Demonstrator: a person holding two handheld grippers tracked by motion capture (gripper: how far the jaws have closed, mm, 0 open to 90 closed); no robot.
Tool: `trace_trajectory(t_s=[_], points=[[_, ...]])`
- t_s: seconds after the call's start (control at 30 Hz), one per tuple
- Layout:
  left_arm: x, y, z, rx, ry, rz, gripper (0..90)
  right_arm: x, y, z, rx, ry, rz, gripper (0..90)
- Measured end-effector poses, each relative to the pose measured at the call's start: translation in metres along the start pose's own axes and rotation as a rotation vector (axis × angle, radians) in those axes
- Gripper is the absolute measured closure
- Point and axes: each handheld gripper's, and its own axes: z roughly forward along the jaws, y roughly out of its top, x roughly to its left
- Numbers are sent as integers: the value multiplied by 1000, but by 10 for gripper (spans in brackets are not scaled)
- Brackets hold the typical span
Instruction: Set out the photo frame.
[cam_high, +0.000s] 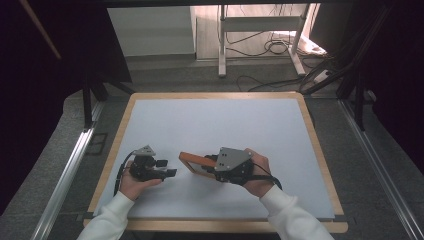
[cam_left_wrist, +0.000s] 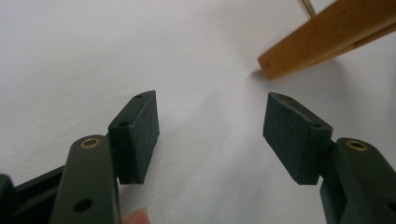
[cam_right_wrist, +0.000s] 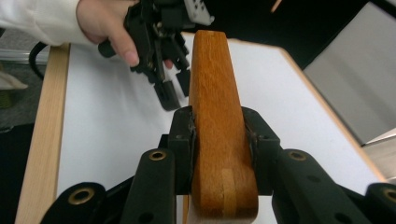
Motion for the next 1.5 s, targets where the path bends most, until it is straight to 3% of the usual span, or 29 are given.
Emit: trace_trajectory(t_s=[0.1, 0.23, 0.53, 0.83, 1.07, 1.33, 1.5], points=[[0, 0, 0, 1, 1, -2, 360, -8, -6, -1, -7, -8, 36, 690], [0, 0, 1, 4, 2, 0, 360, -20, -12, -1, 19, -70, 70, 671], [0, 0, 0, 6, -2, -1, 358, -46, -20, 7, 57, -151, 141, 576], [-2, 1, 1, 10, -2, 8, 352, -71, -34, 16, 83, -205, 219, 510], [-3, 1, 0, 4, 1, 10, 351, -66, -34, 17, 82, -218, 222, 439], [-4, 1, -1, -1, 7, 16, 350, -61, -43, 1, 12, -256, 340, 290], [-4, 1, -1, -5, 11, 22, 350, -48, -57, -19, -16, -269, 425, 263]])
